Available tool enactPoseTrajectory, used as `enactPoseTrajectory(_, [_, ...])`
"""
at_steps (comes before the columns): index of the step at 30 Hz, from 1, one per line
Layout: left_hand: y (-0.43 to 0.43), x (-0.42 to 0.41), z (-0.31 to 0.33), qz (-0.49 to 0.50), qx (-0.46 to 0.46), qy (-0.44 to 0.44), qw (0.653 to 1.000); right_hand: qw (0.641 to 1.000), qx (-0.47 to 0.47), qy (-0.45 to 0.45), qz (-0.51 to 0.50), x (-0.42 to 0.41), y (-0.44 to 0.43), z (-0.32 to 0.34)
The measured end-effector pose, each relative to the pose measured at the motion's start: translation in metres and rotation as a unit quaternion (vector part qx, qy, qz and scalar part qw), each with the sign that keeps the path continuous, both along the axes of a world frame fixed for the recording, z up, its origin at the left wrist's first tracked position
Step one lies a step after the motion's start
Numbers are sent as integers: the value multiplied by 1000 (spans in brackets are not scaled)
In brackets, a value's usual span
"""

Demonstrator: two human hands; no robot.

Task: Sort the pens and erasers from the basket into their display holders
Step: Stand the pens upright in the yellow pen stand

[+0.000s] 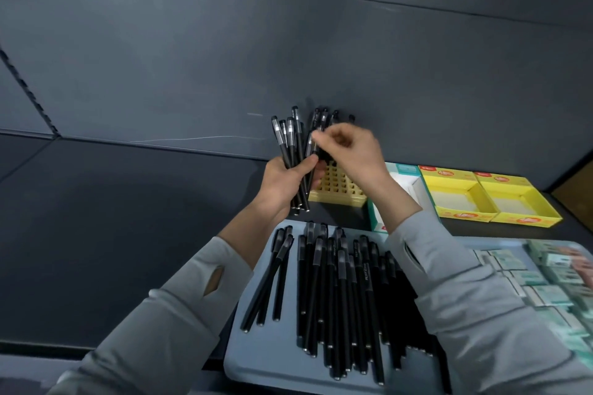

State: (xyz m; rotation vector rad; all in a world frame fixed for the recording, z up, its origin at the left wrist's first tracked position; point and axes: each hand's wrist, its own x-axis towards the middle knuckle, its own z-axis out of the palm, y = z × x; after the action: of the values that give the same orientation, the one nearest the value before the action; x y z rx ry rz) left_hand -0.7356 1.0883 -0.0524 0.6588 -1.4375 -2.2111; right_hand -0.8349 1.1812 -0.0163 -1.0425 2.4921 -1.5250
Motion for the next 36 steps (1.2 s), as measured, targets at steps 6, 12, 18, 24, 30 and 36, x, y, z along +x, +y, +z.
enactPoseTrajectory(6, [3, -4, -2, -14, -2, -10, 1000, 996, -1, -90, 0, -14, 6, -2])
enactPoseTrajectory(12, [-6, 1, -10, 10, -1, -47, 999, 989, -71, -44, -122, -36, 20, 7])
enactPoseTrajectory(18, [-9, 2, -11, 36, -34, -48, 998, 982, -94, 67, -152, -49, 24, 3])
enactPoseTrajectory(24, [-12, 6, -3, 29, 20, -10, 999, 986, -56, 84, -132, -49, 16, -12])
enactPoseTrajectory(30, [-11, 8, -1, 4, 1, 5, 1000, 986, -14, 103, -130, -45, 11, -13])
enactPoseTrajectory(36, [-5, 0, 2, 11, 24, 16, 1000, 962, -18, 228, -149, -33, 15, -9])
